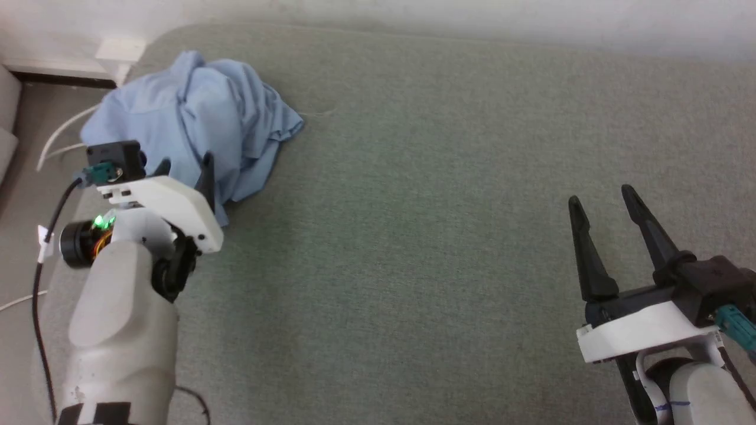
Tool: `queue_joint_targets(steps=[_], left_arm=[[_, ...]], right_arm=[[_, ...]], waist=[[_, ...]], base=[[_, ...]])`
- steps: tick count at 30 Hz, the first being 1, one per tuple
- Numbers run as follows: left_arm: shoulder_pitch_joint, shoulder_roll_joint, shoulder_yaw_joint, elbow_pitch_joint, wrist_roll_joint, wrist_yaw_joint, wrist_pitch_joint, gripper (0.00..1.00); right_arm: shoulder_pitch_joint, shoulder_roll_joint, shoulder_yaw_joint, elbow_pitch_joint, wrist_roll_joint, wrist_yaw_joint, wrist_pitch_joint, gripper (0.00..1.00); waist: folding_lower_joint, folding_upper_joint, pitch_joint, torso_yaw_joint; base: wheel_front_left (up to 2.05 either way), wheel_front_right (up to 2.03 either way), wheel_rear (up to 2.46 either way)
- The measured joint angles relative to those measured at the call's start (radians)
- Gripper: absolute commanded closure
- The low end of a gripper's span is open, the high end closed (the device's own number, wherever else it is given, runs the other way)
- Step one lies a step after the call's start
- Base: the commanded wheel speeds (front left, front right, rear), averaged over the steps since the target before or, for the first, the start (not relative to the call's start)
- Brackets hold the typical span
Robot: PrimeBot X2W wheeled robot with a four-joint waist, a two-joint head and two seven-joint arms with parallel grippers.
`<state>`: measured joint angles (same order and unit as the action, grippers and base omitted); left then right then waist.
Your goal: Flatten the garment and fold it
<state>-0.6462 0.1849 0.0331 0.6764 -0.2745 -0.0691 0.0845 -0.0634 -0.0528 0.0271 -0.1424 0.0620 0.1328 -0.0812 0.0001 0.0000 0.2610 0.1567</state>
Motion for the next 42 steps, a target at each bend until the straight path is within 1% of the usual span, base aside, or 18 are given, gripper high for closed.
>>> queue_joint_targets(steps=[5,11,14,15,16,17,19,22,24,26,27,29,33,38,42], left_arm=[[-0.05,0.043,0.013,0.147,-0.039,0.0,0.117,0.0],[-0.131,0.082,0.011,0.258,-0.06,-0.001,0.227,0.0],[-0.185,0.105,0.004,0.303,-0.076,-0.011,0.311,0.0],[-0.203,0.111,0.002,0.317,-0.08,-0.018,0.338,0.14],[-0.219,0.118,-0.001,0.33,-0.086,-0.02,0.368,0.54],[-0.235,0.123,-0.003,0.341,-0.091,-0.026,0.393,1.0],[-0.263,0.126,-0.004,0.36,-0.106,-0.034,0.434,1.0],[-0.285,0.134,-0.01,0.383,-0.113,-0.036,0.451,1.0],[-0.29,0.136,-0.016,0.392,-0.113,-0.036,0.441,1.0],[-0.291,0.138,-0.026,0.4,-0.113,-0.035,0.409,1.0],[-0.29,0.142,-0.036,0.402,-0.108,-0.034,0.384,1.0],[-0.288,0.153,-0.044,0.399,-0.097,-0.012,0.304,1.0],[-0.292,0.182,-0.057,0.364,-0.075,0.018,0.135,1.0],[-0.294,0.186,-0.089,0.28,-0.03,0.019,-0.087,1.0],[-0.296,0.185,-0.115,0.224,-0.004,0.02,-0.218,1.0]], right_arm=[[-0.021,0.0,0.004,-0.001,0.001,0.0,-0.008,0.0],[-0.043,0.0,0.014,0.0,0.013,0.0,-0.019,0.0],[-0.054,0.0,0.02,0.001,0.022,0.0,-0.021,0.0],[-0.057,0.0,0.022,0.001,0.024,0.0,-0.026,0.0],[-0.06,0.0,0.023,0.001,0.026,0.0,-0.027,0.0],[-0.061,0.0,0.024,0.001,0.027,0.0,-0.028,0.0],[-0.065,0.0,0.025,0.002,0.027,0.0,-0.033,0.0],[-0.071,0.0,0.024,0.009,0.032,0.0,-0.039,0.0],[-0.072,0.0,0.023,0.017,0.038,0.0,-0.046,0.0],[-0.072,0.0,0.021,0.025,0.046,0.0,-0.053,0.0],[-0.071,0.0,0.02,0.03,0.048,0.0,-0.057,0.0],[-0.069,0.0,0.017,0.038,0.058,0.0,-0.068,0.0],[-0.05,0.0,0.009,0.056,0.075,0.0,-0.08,0.0],[-0.018,0.0,0.0,0.072,0.098,0.0,-0.088,0.0],[0.003,0.001,-0.012,0.078,0.109,0.0,-0.09,0.0]], waist=[[0.0,-0.0001,0.04,-0.026],[-0.0001,0.0,0.09,-0.047],[-0.0002,0.0,0.111,-0.055],[-0.0002,0.0,0.117,-0.057],[-0.0003,0.0,0.122,-0.06],[-0.0002,0.0,0.126,-0.062],[-0.0002,0.0,0.135,-0.066],[-0.0002,0.0,0.137,-0.069],[-0.0002,0.0,0.131,-0.069],[0.0,0.0,0.119,-0.067],[0.0,0.0,0.111,-0.065],[0.0001,0.0,0.092,-0.06],[0.0001,0.0,0.042,-0.048],[0.0,0.0,-0.035,-0.036],[-0.0002,0.0,-0.097,-0.036]], base=[[0.0,0.0,0.0],[0.0,0.0,0.0],[0.0,0.0,0.0],[0.0,0.0,0.0],[0.0,0.0,0.0],[0.0,0.0,0.0],[0.0,0.0,0.0],[0.0,0.0,0.0],[0.0,0.0,0.0],[0.0,0.0,0.0],[0.0,0.0,0.0],[0.0,0.0,0.0],[0.0,0.0,0.0],[0.0,0.0,0.0],[0.0,0.0,0.0]])
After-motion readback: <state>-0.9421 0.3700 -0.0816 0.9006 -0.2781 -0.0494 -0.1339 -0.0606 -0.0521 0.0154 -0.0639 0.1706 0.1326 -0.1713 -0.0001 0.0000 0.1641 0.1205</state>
